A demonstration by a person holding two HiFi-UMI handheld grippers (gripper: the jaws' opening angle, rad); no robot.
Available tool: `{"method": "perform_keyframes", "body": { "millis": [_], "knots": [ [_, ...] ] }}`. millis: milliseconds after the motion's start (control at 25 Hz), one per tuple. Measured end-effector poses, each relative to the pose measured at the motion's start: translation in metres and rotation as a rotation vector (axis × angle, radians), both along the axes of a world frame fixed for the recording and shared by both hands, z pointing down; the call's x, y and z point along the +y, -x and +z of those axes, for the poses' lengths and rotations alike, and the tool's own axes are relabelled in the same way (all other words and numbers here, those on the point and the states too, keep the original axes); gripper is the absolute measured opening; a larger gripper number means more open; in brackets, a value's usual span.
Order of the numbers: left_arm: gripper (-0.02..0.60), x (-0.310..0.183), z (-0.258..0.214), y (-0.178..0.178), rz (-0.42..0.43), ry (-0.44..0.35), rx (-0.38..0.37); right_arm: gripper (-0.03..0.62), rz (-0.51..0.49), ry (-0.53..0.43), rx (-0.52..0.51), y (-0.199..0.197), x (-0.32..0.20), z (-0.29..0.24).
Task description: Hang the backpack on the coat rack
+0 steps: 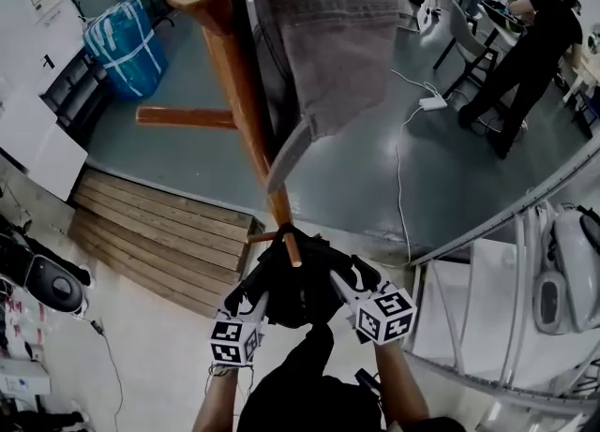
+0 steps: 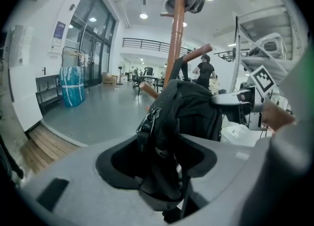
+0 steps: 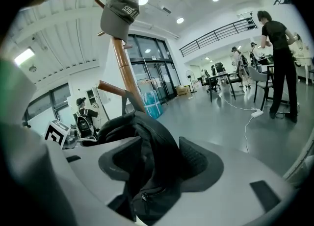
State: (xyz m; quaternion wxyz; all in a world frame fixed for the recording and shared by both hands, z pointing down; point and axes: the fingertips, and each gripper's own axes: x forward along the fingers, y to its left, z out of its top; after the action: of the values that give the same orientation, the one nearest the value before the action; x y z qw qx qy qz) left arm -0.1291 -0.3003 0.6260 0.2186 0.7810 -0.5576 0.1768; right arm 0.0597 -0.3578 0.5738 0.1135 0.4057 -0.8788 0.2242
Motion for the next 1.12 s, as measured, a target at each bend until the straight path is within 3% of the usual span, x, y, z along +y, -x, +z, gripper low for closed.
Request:
{"method": "perform_keyframes", "body": {
  "millis": [360,840,960,1120],
  "knots": [
    [0.229,0.026,-0.025,0.001,-0.016,-0.053,0.023,0.210,0.029,-0.063,-0.018,-0.010,0.028,-0.030],
    [0.225,0.096,-0.070,-0.003,-0.027,-0.158,0.045,0.207,0.092,-0.077,-0.039,-0.013,0.120,-0.047],
    [0.179,0.118,-0.083,-0.008,-0.033,-0.198,0.043,0.152,0.095,-0.065,-0.055,-0.011,0.147,-0.046],
    [0.048,0.142,-0.106,-0.009,-0.058,-0.281,0.045,0.057,0.102,-0.058,-0.086,-0.008,0.175,-0.048]
  ]
}}
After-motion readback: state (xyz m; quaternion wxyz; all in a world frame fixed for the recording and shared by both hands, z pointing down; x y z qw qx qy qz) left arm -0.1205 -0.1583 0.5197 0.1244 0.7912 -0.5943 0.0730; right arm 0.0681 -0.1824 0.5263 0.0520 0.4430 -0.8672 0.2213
